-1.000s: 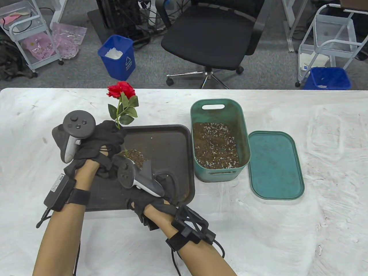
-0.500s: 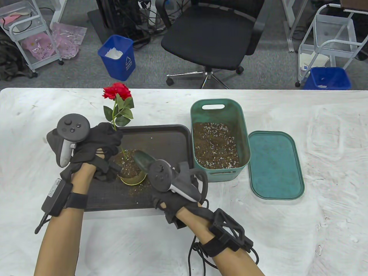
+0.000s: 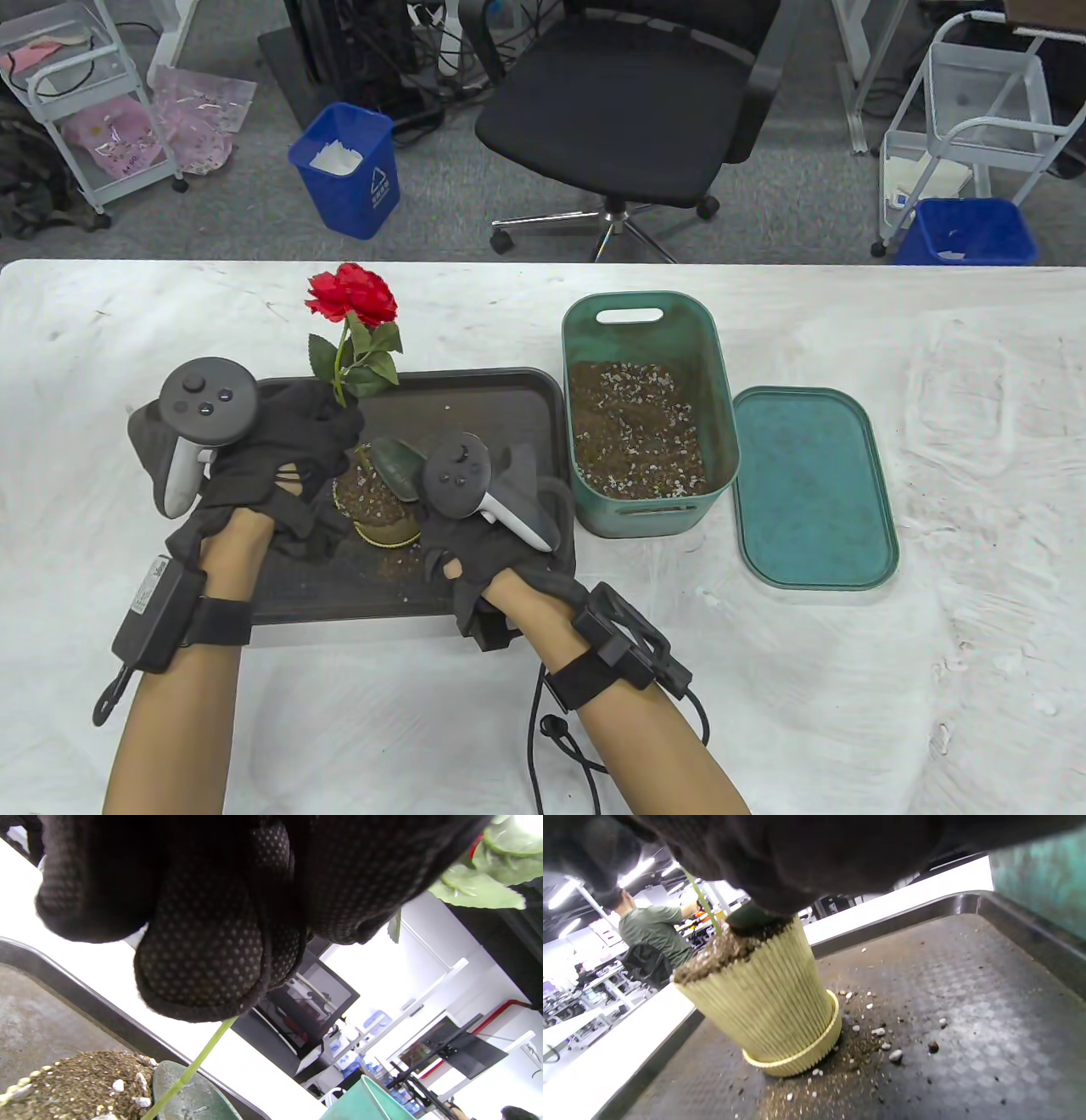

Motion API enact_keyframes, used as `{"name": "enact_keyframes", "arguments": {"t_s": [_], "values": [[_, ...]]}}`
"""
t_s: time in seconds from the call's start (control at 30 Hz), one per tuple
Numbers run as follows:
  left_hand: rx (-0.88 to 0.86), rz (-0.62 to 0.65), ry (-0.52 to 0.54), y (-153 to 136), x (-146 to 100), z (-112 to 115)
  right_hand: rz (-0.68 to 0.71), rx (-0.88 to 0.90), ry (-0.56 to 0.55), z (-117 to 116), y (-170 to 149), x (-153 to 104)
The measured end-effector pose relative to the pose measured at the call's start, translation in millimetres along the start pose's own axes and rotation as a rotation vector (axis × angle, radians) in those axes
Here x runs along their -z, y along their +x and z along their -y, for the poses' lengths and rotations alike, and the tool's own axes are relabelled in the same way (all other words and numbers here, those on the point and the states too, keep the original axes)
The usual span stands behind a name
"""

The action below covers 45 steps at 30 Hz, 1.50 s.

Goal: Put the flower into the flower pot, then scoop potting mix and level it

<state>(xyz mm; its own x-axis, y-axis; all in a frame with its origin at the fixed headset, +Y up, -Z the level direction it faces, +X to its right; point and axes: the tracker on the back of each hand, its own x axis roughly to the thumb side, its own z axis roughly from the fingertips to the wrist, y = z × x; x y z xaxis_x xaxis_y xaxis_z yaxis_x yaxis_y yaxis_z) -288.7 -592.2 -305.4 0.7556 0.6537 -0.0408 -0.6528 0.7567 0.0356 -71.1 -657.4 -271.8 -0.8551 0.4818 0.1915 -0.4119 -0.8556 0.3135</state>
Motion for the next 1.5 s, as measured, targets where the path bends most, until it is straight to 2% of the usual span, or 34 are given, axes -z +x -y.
{"name": "enact_keyframes", "arguments": {"t_s": [0.1,0.2,0.37,0.47,0.63,0.77,0.9,0.97,1.07,1.13,1.23,1.33,1.43,1.5], "values": [[0.01,0.019,-0.017,0.9,1.2,-0.6,-0.004,0.032,0.003,6.4,-2.5,1.7],[-0.002,0.034,-0.039,-2.9,0.4,-3.2,0.081,-0.029,-0.083,25.0,0.4,11.3],[-0.032,0.072,-0.096,-9.4,1.9,-7.9,0.215,-0.242,0.012,28.2,9.8,32.1],[-0.02,0.067,-0.096,-9.4,1.9,-9.5,0.244,-0.226,0.062,27.3,7.2,38.8],[-0.025,0.036,-0.073,-9.7,3.9,-7.7,0.213,-0.303,0.129,18.9,8.1,40.6],[-0.04,0.033,-0.079,-8.9,6.2,-5.5,0.206,-0.297,0.124,16.6,7.2,37.1],[-0.015,0.051,-0.103,-6.8,5.6,-8.1,0.265,-0.206,0.017,34.8,6.4,35.4],[-0.019,0.077,-0.129,-7.4,4.7,-8.9,0.303,-0.199,0.044,36.2,6.9,37.8],[-0.032,0.098,-0.161,-8.4,3.5,-9.8,0.322,-0.299,0.087,32.8,8.7,43.2],[-0.025,0.097,-0.157,-8.2,3.8,-10.1,0.32,-0.277,0.108,33.1,7.8,46.4],[-0.026,0.086,-0.146,-7.4,5.1,-8.5,0.265,-0.36,0.19,27.5,7.4,50.0],[-0.036,0.077,-0.132,-7.4,6.1,-6.6,0.239,-0.383,0.178,21.2,9.0,48.6],[-0.043,0.064,-0.12,-8.4,6.4,-7.0,0.224,-0.379,0.175,18.6,8.3,42.1],[-0.051,0.053,-0.114,-10.1,7.3,-7.6,0.228,-0.256,0.143,21.7,4.5,35.3]]}}
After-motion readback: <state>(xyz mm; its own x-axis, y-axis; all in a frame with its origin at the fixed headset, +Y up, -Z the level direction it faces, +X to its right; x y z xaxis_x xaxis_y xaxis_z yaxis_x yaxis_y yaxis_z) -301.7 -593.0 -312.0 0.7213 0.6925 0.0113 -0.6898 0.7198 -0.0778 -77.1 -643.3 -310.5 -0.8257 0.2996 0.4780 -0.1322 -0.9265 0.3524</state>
